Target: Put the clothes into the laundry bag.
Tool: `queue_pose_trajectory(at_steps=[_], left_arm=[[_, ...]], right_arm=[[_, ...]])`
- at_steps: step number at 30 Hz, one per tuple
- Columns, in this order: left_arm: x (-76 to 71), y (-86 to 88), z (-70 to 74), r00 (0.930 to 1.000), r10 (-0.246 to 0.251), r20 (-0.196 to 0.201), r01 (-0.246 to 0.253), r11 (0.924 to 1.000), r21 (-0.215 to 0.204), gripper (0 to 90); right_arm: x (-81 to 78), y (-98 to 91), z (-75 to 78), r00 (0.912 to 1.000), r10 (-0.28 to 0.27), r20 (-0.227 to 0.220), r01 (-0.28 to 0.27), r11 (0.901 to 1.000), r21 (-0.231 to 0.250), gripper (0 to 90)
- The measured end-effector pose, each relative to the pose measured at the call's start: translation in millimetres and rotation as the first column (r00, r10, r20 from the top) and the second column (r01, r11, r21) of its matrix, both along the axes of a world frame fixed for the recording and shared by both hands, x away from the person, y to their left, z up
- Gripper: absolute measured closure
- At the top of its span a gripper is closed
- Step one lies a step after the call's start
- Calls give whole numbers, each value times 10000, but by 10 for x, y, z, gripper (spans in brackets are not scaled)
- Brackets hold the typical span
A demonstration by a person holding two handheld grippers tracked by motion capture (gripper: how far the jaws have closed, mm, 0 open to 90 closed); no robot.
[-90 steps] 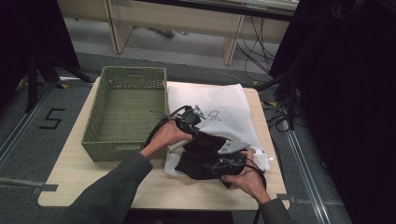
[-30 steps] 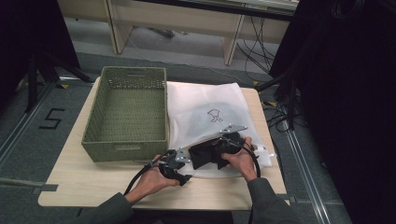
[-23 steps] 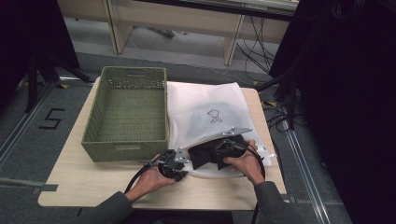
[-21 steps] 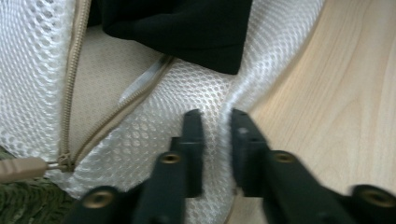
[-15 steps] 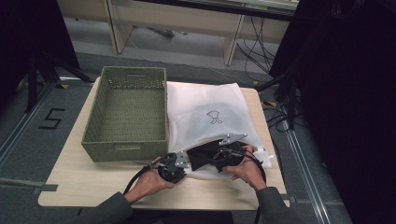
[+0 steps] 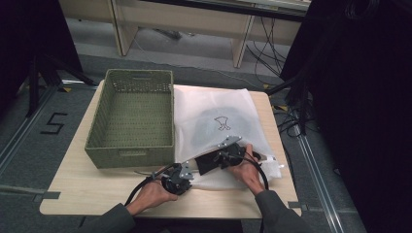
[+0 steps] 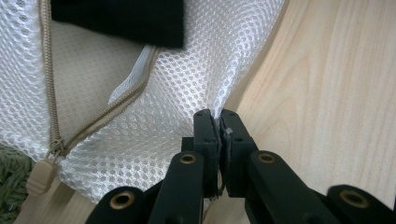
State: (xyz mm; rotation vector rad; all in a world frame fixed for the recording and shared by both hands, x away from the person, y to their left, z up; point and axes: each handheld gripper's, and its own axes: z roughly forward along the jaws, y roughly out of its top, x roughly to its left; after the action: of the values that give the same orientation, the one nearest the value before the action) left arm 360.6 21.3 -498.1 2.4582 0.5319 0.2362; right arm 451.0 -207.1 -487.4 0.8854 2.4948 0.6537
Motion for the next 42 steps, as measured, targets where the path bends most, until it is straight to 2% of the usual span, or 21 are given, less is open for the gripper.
queue_pose_trajectory(at_steps=[1, 5, 7, 13, 14, 16, 17, 19, 22, 25, 27, 29, 30, 31, 32, 33, 34, 35, 38, 40, 42], left_arm=[[0, -2, 0, 10000, -8, 30, 8, 10000, 20, 863], [-2, 0, -5, 9999, 85, -131, -86, 9999, -61, 862], [19, 14, 3, 9999, -87, -95, 87, 10000, 17, 860], [20, 14, 0, 9999, -71, -140, 71, 10000, -30, 856], [21, 13, 1, 9999, -81, -132, 81, 10000, -21, 854], [13, 3, -7, 9999, 53, -141, -55, 9998, -182, 852], [26, 17, 7, 9998, -168, -108, 169, 9998, 97, 851], [26, 16, 5, 9998, -149, -114, 150, 9999, 71, 850], [24, 14, 2, 9998, -112, -138, 112, 9999, 5, 851], [25, 13, 2, 9998, -106, -139, 106, 9999, 3, 850], [26, 13, 2, 9998, -100, -150, 100, 9999, -17, 850], [27, 12, 2, 9998, -89, -168, 88, 10000, -13, 850], [28, 12, 2, 9998, -88, -177, 88, 10000, -14, 850], [31, 15, 5, 9998, -126, -158, 126, 9999, 55, 850], [31, 15, 6, 9998, -138, -159, 139, 9999, 67, 850], [30, 13, 5, 9998, -121, -164, 122, 9999, 42, 850], [30, 13, 5, 9998, -118, -164, 119, 9999, 41, 850], [30, 13, 6, 9998, -131, -154, 132, 9999, 51, 850], [30, 13, 6, 9998, -148, -142, 149, 9999, 67, 851], [30, 12, 6, 9998, -133, -160, 133, 9999, 53, 851], [30, 11, 6, 9998, -129, -161, 129, 9999, 52, 852]], right_arm=[[112, 23, 16, 9982, -543, 266, 538, 9984, 191, 839], [386, 38, 27, 9879, -1046, 1141, 1047, 9945, 56, 838], [496, 30, 5, 9849, -1294, 1148, 1270, 9915, 276, 825], [332, -34, 109, 9939, -952, 555, 902, 9922, 860, 659], [257, -57, 143, 9967, -807, 27, 798, 9897, 1184, 627], [151, -102, 193, 9961, -875, -58, 875, 9860, 1419, 559], [91, -136, 213, 9958, -916, -59, 914, 9825, 1620, 525], [-26, -185, 279, 9922, -1096, -598, 1187, 9765, 1798, 496], [-132, -337, 313, 9936, -1128, 25, 1110, 9807, 1611, 470], [-154, -479, 272, 9840, -1776, -114, 1776, 9760, 1260, 444], [-104, -589, 206, 9653, -2468, -851, 2578, 9525, 1621, 424], [-41, -655, 120, 9623, -2523, -1016, 2671, 9470, 1787, 412], [-24, -645, 67, 9520, -2734, -1373, 2971, 9335, 2009, 406], [23, -659, -8, 9626, -2494, -1059, 2655, 9461, 1853, 430], [47, -629, -38, 9605, -2471, -1283, 2690, 9425, 1985, 568], [72, -624, -61, 9717, -2162, -948, 2295, 9594, 1641, 669], [85, -611, -52, 9711, -2157, -1024, 2290, 9628, 1435, 738], [118, -601, -63, 9783, -1941, -731, 2022, 9709, 1282, 836], [143, -502, -60, 9865, -1558, -507, 1605, 9811, 1083, 883], [134, -371, -77, 9869, -1408, -783, 1510, 9777, 1460, 885], [147, -238, -101, 9927, -1107, -482, 1167, 9818, 1498, 885]])
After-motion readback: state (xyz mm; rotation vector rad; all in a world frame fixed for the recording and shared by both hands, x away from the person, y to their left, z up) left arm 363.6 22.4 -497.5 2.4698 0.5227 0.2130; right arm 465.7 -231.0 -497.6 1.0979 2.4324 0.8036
